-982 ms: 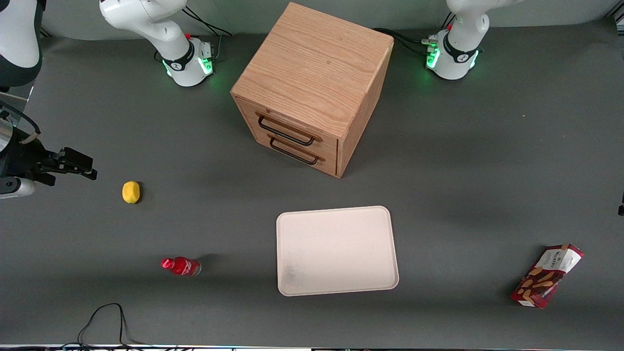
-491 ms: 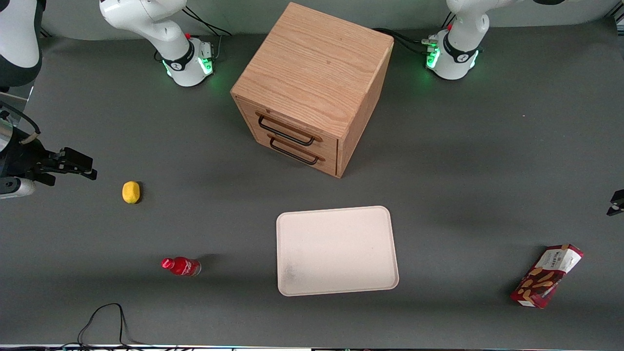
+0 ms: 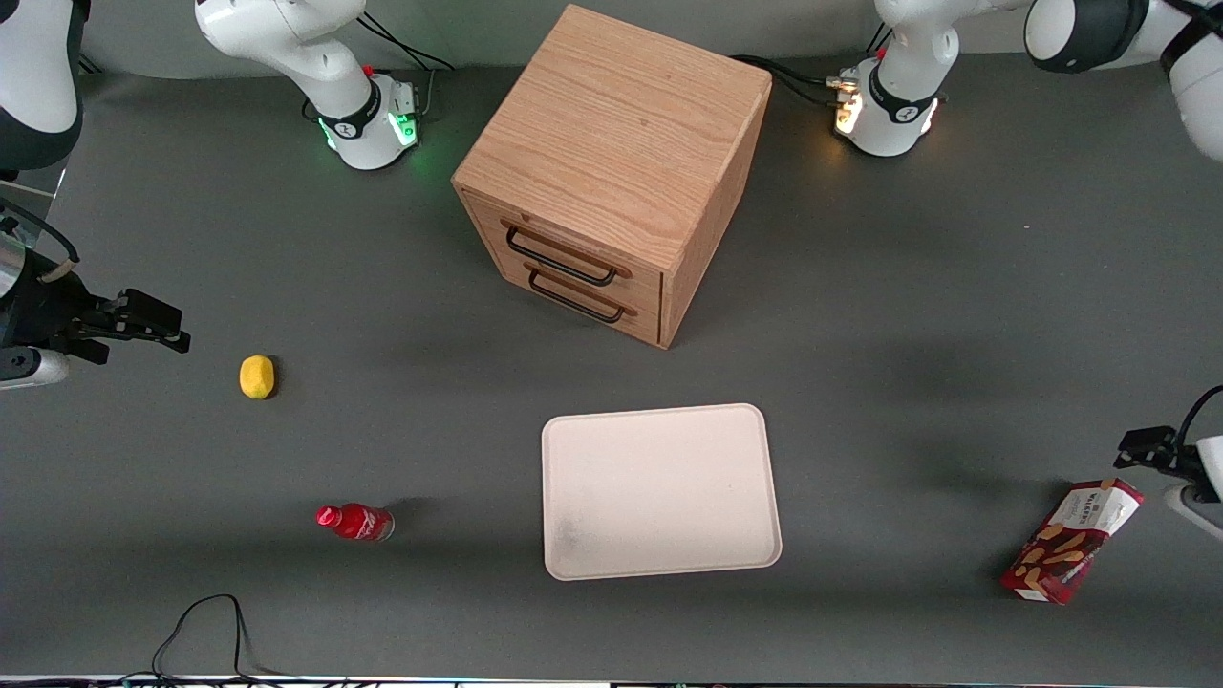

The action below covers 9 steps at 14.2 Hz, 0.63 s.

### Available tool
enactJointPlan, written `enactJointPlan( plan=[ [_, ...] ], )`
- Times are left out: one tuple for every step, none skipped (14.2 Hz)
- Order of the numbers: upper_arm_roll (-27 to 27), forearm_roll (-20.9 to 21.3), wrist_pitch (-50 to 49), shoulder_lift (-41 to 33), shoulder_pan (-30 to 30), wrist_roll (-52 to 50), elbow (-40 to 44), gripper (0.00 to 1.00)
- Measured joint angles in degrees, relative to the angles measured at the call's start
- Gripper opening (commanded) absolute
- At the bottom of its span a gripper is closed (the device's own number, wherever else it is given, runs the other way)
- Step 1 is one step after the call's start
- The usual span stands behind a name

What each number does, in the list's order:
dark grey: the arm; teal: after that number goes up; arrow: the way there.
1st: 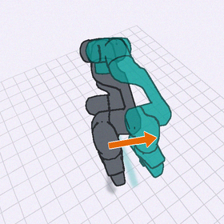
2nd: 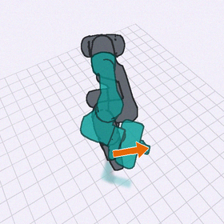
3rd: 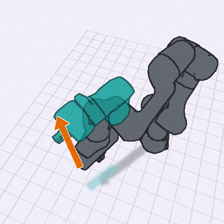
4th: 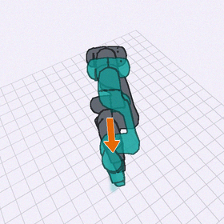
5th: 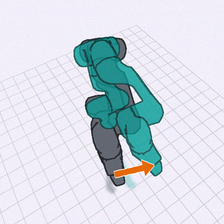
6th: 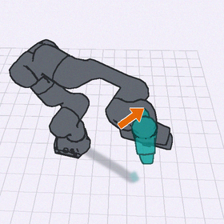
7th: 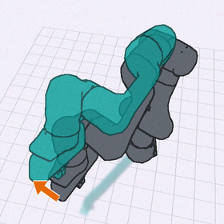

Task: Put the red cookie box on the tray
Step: 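Close the left gripper on the end of the shortbread box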

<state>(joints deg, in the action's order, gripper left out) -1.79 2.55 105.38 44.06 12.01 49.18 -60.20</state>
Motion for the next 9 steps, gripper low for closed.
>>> enactJointPlan(
  plan=[
    [0.01, -0.15, 1.50, 1.24, 0.10, -0.01, 0.00, 1.00],
    [0.01, -0.40, 3.15, 2.43, 0.17, -0.02, 0.00, 1.00],
    [0.01, -0.55, 4.79, 3.58, 0.21, -0.02, -0.02, 1.00],
    [0.01, -0.67, 6.55, 4.70, 0.24, -0.03, -0.02, 1.00],
    [0.01, -0.75, 8.44, 5.77, 0.25, -0.05, -0.02, 1.00],
    [0.01, -0.82, 10.31, 6.83, 0.27, -0.17, -0.02, 1.00],
    [0.01, -0.97, 12.06, 7.78, 0.28, -0.48, -0.04, 1.00],
    [0.00, -1.28, 13.94, 8.69, 0.27, -0.99, -0.03, 1.00],
    [-0.04, -1.52, 15.79, 9.61, 0.24, -1.60, -0.05, 1.00]
  ],
)
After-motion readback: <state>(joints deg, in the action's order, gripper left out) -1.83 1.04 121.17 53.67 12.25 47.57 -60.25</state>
